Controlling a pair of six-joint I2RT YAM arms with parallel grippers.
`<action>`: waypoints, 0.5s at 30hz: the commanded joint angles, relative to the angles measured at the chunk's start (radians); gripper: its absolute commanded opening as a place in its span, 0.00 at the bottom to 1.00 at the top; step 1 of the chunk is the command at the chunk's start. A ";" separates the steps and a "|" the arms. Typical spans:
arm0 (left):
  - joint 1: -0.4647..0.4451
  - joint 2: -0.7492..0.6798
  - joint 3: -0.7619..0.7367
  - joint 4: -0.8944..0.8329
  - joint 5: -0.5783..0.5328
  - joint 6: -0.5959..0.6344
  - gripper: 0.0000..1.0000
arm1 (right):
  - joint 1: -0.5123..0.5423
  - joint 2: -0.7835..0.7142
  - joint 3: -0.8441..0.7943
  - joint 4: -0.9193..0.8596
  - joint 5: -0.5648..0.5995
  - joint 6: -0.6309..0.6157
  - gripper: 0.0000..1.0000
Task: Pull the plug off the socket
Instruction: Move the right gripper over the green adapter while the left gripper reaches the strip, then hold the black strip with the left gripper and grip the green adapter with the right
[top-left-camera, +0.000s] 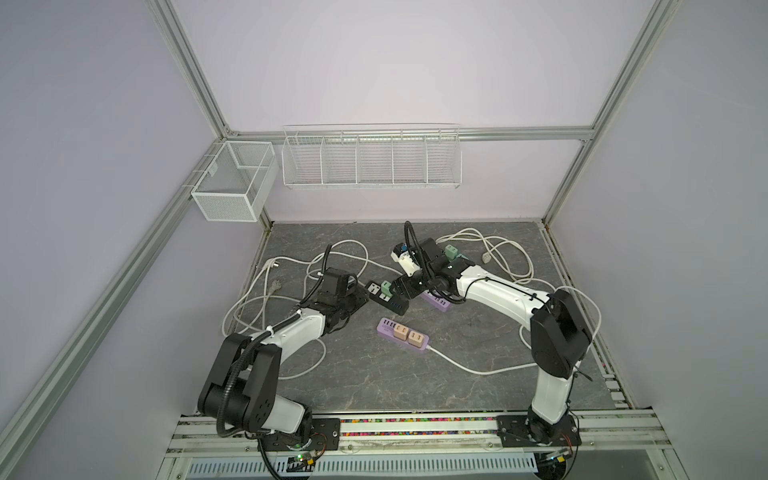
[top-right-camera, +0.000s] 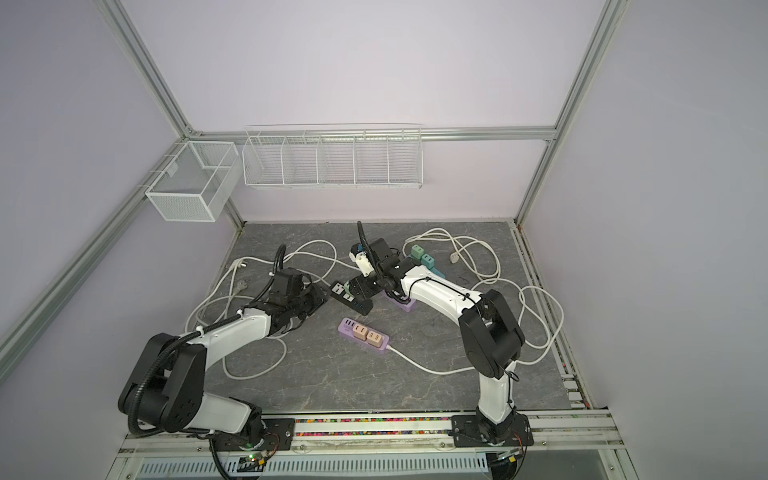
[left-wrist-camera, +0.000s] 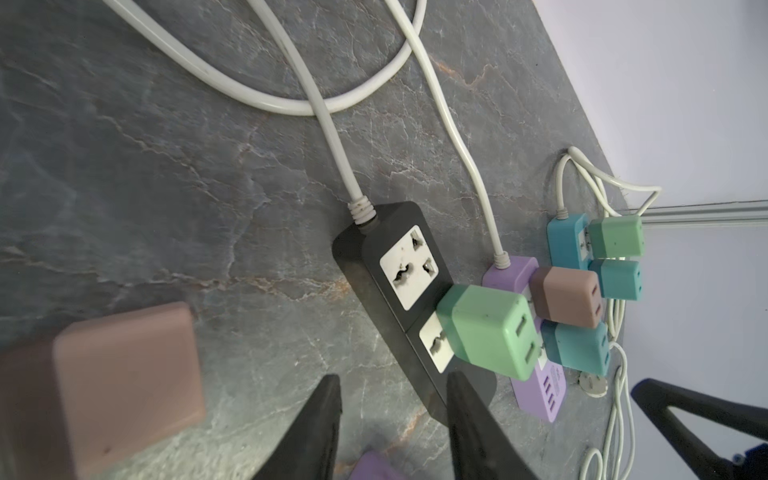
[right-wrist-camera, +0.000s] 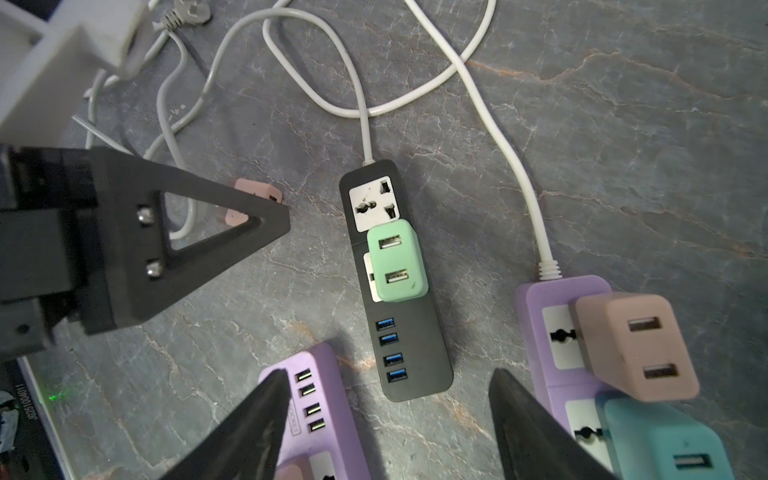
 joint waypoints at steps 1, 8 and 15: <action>-0.008 0.046 0.037 0.057 0.010 -0.021 0.43 | -0.005 0.039 0.048 -0.025 -0.013 -0.050 0.78; -0.009 0.135 0.060 0.087 0.008 -0.031 0.43 | 0.000 0.119 0.126 -0.047 -0.001 -0.077 0.74; -0.009 0.189 0.085 0.097 0.014 -0.031 0.41 | 0.006 0.186 0.192 -0.075 0.034 -0.108 0.72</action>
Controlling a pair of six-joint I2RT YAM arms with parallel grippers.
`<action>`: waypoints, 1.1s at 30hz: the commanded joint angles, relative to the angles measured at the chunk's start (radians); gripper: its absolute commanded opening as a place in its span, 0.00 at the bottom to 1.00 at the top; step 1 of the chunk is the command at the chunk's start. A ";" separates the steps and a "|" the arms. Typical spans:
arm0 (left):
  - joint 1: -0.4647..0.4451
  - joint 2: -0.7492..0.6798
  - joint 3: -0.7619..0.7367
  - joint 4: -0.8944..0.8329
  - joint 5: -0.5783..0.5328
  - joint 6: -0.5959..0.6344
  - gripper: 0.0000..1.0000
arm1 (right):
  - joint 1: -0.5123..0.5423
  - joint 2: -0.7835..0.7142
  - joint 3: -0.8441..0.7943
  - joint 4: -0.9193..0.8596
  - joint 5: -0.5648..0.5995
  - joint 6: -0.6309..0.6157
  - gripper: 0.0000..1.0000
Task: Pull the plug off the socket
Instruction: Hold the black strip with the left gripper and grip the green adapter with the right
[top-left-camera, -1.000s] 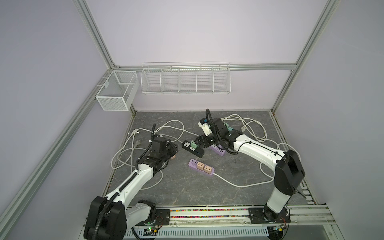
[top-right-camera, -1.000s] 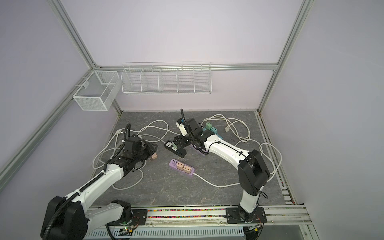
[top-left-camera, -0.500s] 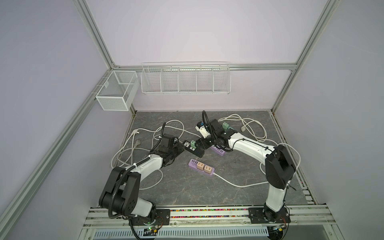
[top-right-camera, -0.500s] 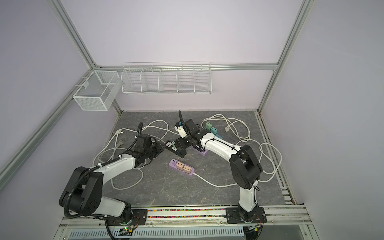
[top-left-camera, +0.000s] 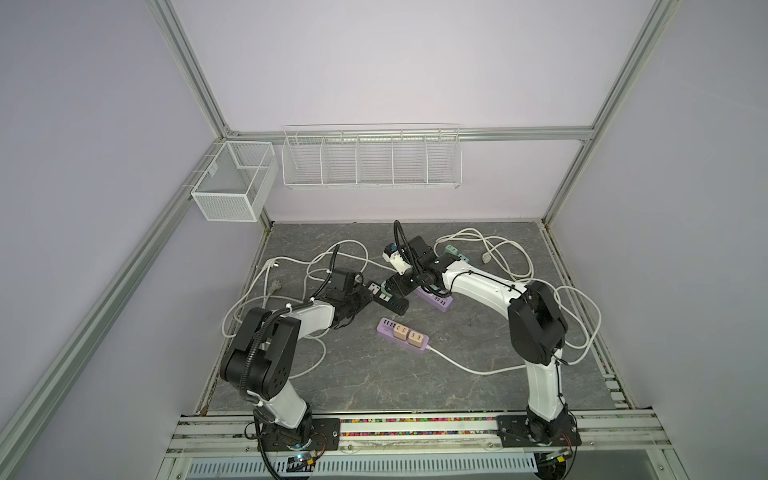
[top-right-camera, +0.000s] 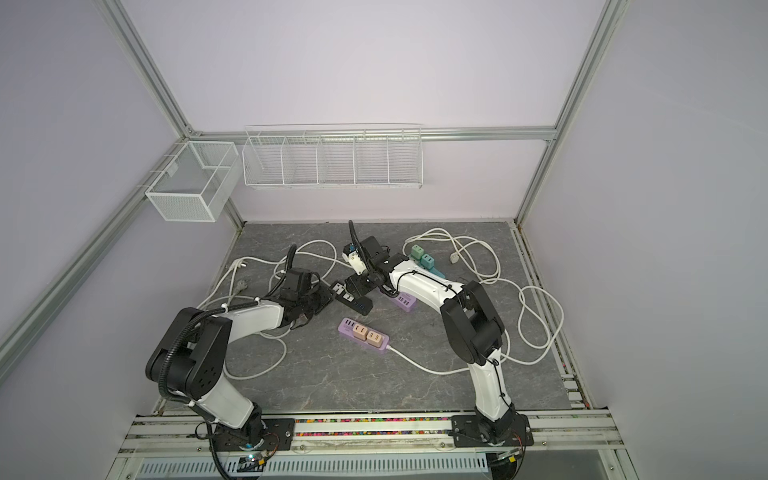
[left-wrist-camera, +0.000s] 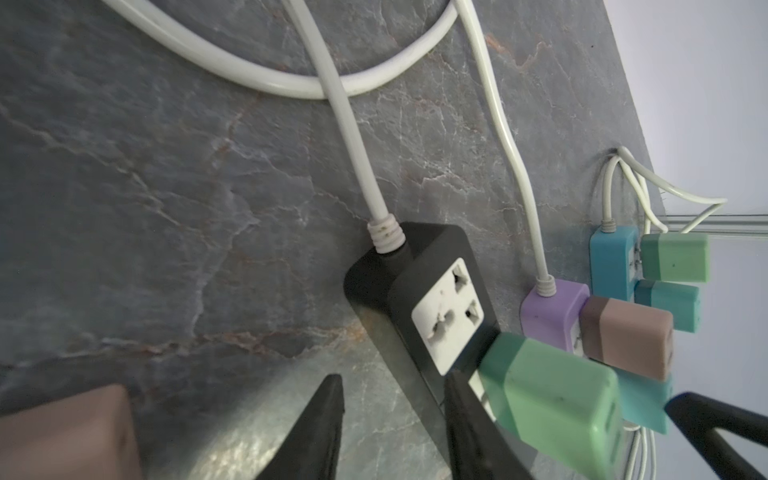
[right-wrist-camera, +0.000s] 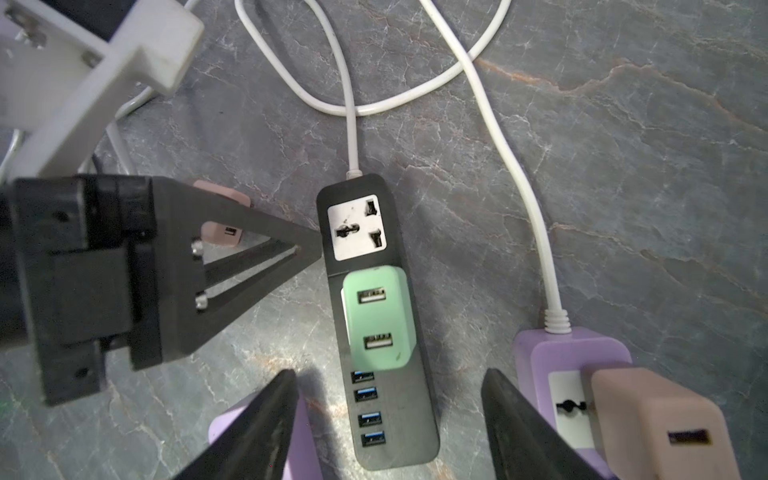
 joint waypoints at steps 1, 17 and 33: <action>-0.005 0.018 0.031 0.026 0.007 -0.013 0.41 | 0.006 0.038 0.039 -0.036 0.015 -0.040 0.72; -0.008 0.061 0.000 0.043 0.006 -0.015 0.38 | 0.028 0.175 0.192 -0.114 0.052 -0.108 0.63; -0.008 0.065 -0.057 0.039 -0.013 -0.015 0.37 | 0.041 0.212 0.220 -0.122 0.070 -0.141 0.52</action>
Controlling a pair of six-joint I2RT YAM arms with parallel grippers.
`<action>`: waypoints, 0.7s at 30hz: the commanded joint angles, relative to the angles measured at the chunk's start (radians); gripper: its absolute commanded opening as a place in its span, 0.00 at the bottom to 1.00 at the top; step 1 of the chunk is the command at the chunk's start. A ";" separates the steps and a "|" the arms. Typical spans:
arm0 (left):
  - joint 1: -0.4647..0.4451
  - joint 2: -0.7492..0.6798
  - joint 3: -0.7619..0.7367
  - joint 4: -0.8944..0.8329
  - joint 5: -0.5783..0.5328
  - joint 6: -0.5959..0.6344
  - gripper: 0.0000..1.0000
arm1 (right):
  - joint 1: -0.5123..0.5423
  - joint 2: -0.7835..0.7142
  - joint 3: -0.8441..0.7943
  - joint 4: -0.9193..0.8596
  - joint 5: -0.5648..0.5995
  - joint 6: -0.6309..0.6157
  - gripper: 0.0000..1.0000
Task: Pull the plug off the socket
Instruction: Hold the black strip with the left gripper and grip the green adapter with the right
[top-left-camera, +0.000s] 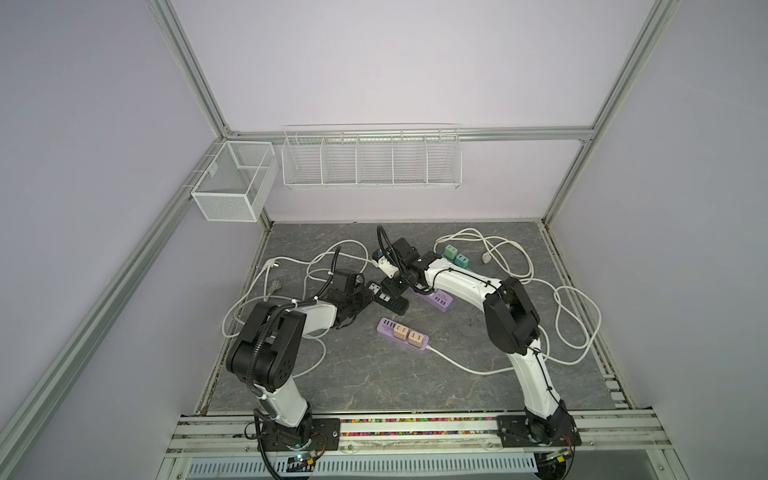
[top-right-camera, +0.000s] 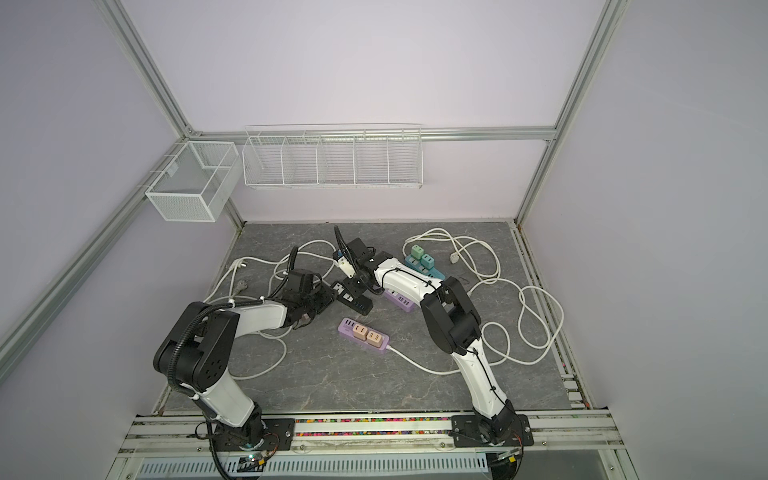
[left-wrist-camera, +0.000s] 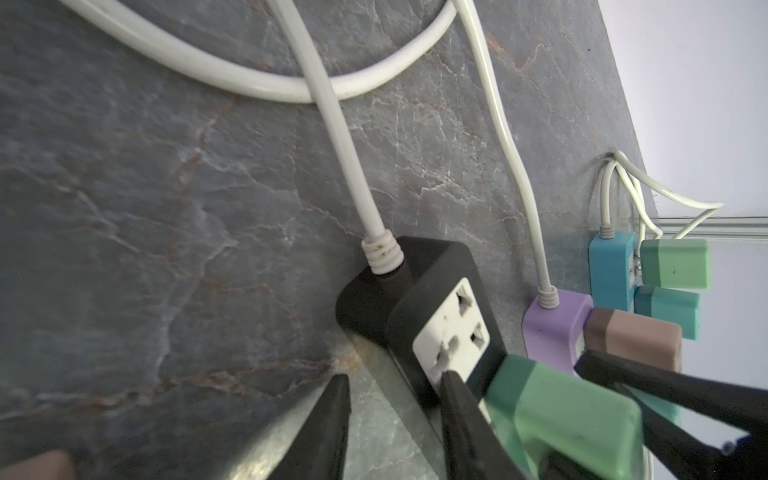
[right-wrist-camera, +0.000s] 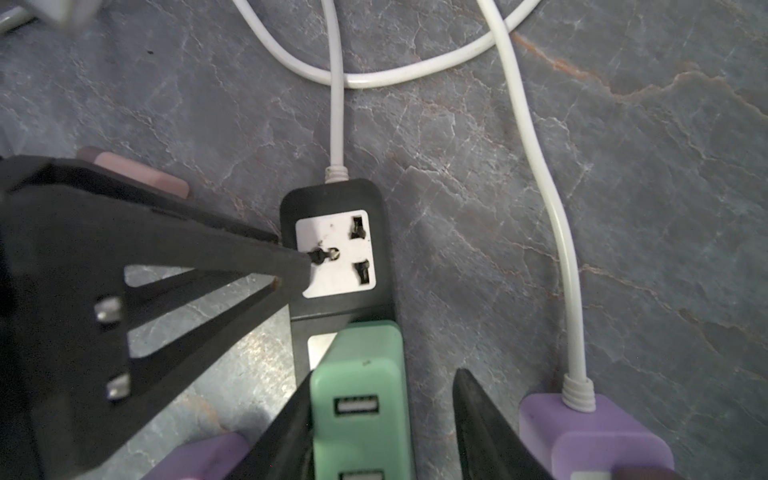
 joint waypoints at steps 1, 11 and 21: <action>-0.005 0.022 -0.041 -0.049 -0.020 -0.008 0.37 | 0.010 0.033 0.022 -0.011 0.008 -0.031 0.51; -0.009 0.017 -0.042 -0.069 -0.024 -0.010 0.36 | 0.013 0.057 0.032 -0.023 0.014 -0.041 0.47; -0.016 0.009 -0.047 -0.029 0.004 -0.034 0.36 | 0.013 0.049 0.023 -0.026 0.001 -0.059 0.39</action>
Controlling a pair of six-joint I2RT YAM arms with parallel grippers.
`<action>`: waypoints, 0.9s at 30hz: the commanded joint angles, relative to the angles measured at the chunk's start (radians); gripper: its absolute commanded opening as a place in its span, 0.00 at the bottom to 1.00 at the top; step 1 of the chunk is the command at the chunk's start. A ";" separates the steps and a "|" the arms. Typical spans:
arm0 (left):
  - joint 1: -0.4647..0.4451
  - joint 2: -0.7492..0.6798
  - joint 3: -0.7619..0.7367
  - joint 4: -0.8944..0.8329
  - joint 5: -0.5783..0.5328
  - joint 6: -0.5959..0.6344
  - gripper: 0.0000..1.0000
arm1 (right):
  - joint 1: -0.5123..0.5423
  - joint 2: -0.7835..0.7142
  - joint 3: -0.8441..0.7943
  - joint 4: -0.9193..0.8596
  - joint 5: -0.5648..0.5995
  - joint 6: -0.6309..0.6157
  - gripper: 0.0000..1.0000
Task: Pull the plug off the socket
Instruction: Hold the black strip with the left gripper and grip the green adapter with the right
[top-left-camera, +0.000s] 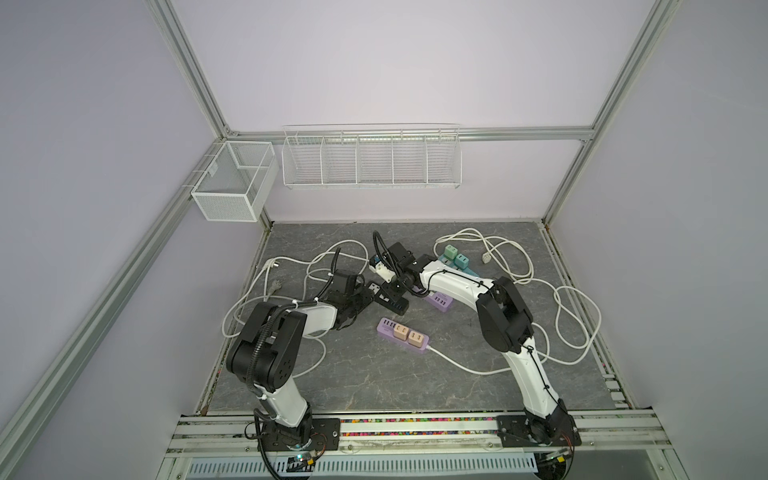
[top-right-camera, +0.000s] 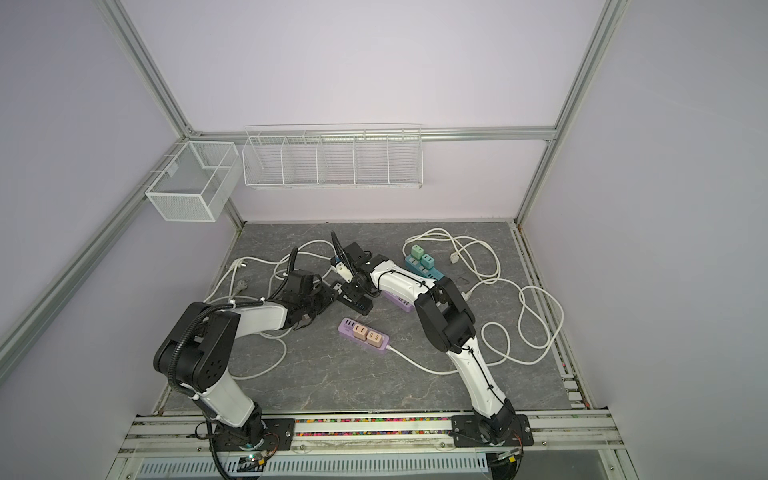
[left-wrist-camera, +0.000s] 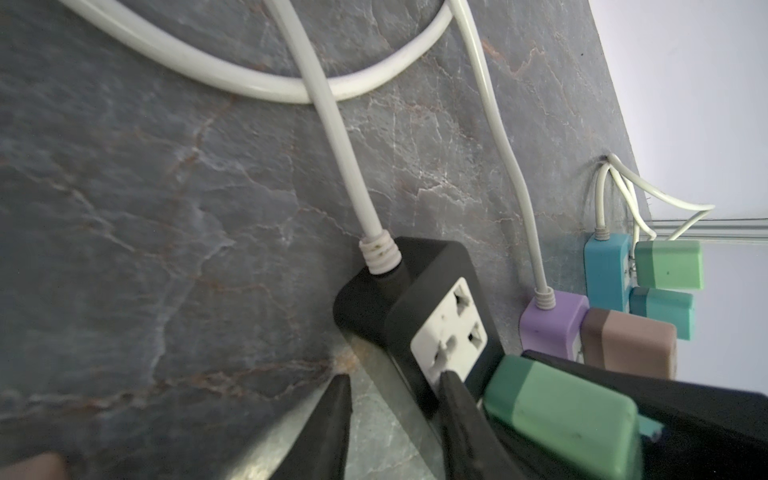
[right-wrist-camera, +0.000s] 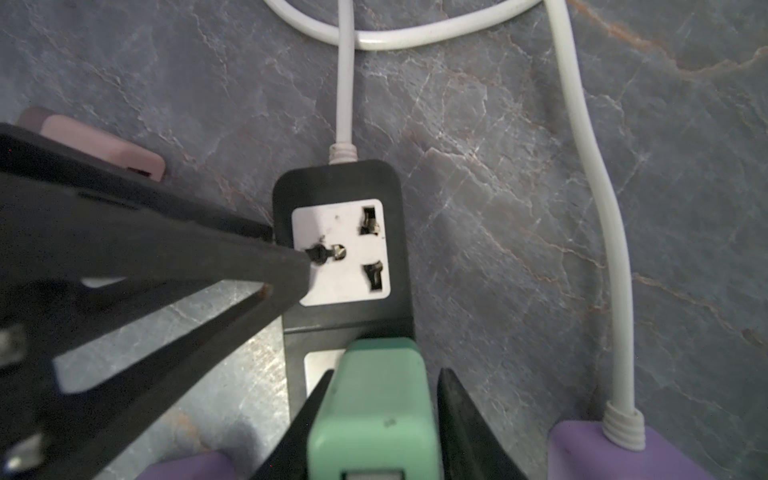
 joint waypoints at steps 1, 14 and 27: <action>-0.011 0.010 -0.037 -0.034 0.023 -0.028 0.36 | 0.005 0.000 0.001 -0.010 -0.005 -0.031 0.39; -0.028 0.015 -0.017 0.007 0.054 -0.060 0.36 | 0.008 -0.018 -0.021 0.008 -0.016 -0.030 0.33; -0.027 0.040 -0.052 -0.056 -0.012 -0.072 0.35 | 0.012 -0.052 -0.056 0.054 -0.027 -0.010 0.31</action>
